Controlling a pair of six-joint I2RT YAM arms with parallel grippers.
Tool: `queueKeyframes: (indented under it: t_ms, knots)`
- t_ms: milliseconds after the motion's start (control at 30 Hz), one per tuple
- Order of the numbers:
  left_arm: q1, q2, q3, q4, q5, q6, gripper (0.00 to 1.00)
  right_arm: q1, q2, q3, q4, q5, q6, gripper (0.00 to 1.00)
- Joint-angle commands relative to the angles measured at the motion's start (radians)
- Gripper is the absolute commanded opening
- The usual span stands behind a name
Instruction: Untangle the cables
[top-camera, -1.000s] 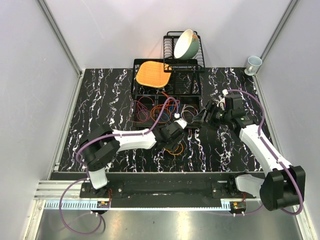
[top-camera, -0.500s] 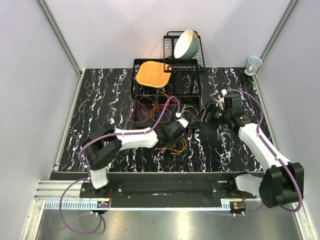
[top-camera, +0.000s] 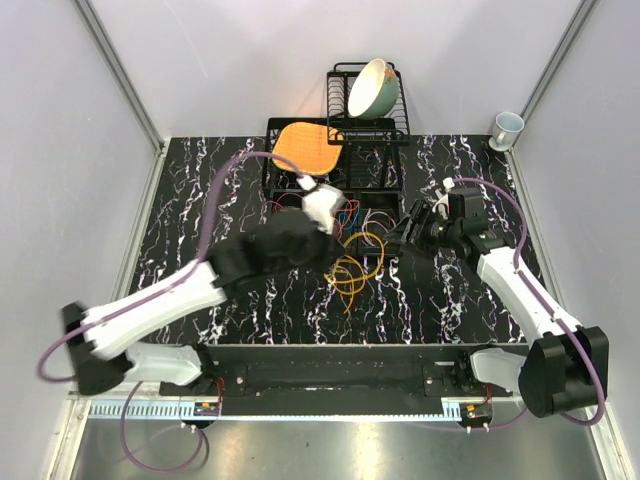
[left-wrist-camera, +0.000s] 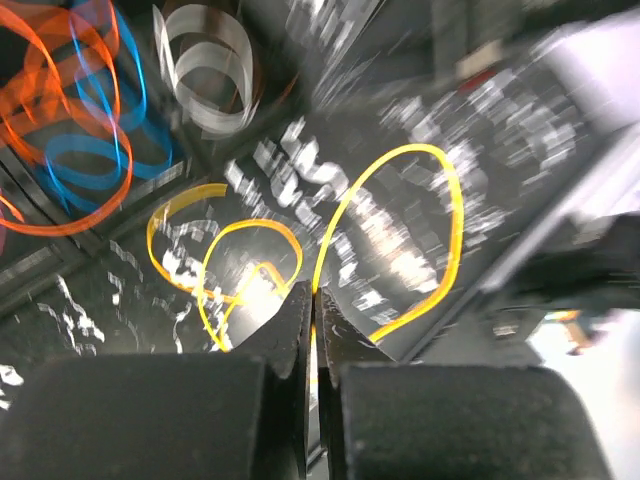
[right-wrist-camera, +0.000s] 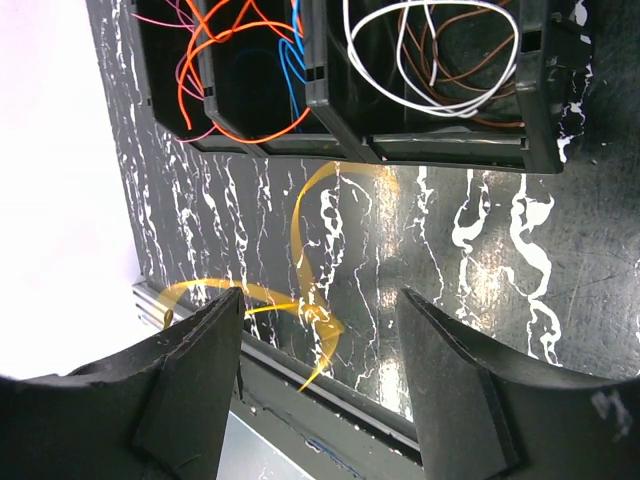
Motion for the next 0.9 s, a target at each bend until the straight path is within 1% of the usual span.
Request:
queueKeyframes:
  t_ms: [0,33,100,133,167,200,233,300,400,433,467,500,533,600,700,733,867]
  knots:
    - [-0.003,-0.196,0.057,0.025,0.059,0.026,0.00,0.009,-0.042,0.001,0.027,-0.012,0.007,0.68]
    - [-0.003,-0.267,0.033,0.042,0.071,0.040,0.01,0.011,-0.047,0.001,0.026,-0.012,0.007,0.68]
    - [-0.003,-0.328,-0.024,0.118,0.044,0.067,0.05,0.012,-0.051,-0.002,0.027,-0.009,0.010,0.68]
    - [-0.003,-0.357,-0.055,0.135,0.014,0.068,0.07,0.014,-0.054,-0.001,0.030,-0.009,0.012,0.68]
    - [-0.002,-0.391,-0.114,0.146,-0.061,0.061,0.08,0.015,-0.057,-0.004,0.032,-0.014,0.017,0.68]
    - [0.001,-0.398,-0.136,0.149,-0.094,0.051,0.07,0.020,-0.061,-0.004,0.035,-0.020,0.017,0.68]
    - [0.006,-0.393,-0.158,0.143,-0.109,0.042,0.06,0.020,-0.070,-0.004,0.045,-0.029,0.018,0.68]
    - [0.015,-0.349,-0.205,0.129,-0.109,0.002,0.00,0.034,-0.079,-0.005,0.061,-0.067,0.021,0.69]
    - [0.017,-0.275,-0.228,0.126,-0.060,-0.047,0.00,0.054,-0.122,-0.020,0.134,-0.158,0.043,0.70]
    - [0.017,-0.263,-0.227,0.126,-0.050,-0.056,0.00,0.058,-0.131,-0.027,0.192,-0.190,0.053,0.70]
    - [0.017,-0.257,-0.224,0.128,-0.047,-0.070,0.00,0.060,-0.139,-0.043,0.231,-0.255,0.087,0.71]
    - [0.017,-0.250,-0.221,0.129,-0.050,-0.074,0.00,0.071,-0.159,-0.050,0.301,-0.283,0.101,0.71]
    - [0.017,-0.252,-0.218,0.128,-0.053,-0.075,0.00,0.078,-0.169,-0.056,0.329,-0.302,0.116,0.71]
    - [0.017,-0.256,-0.207,0.126,-0.065,-0.076,0.00,0.103,-0.203,-0.071,0.384,-0.311,0.138,0.72]
    - [0.017,-0.261,-0.195,0.123,-0.063,-0.071,0.00,0.135,-0.217,-0.071,0.403,-0.307,0.136,0.73]
    - [0.017,-0.260,-0.193,0.123,-0.057,-0.071,0.00,0.144,-0.219,-0.074,0.432,-0.307,0.138,0.73]
    - [0.017,-0.266,-0.193,0.118,-0.051,-0.078,0.00,0.180,-0.199,-0.071,0.429,-0.281,0.124,0.73]
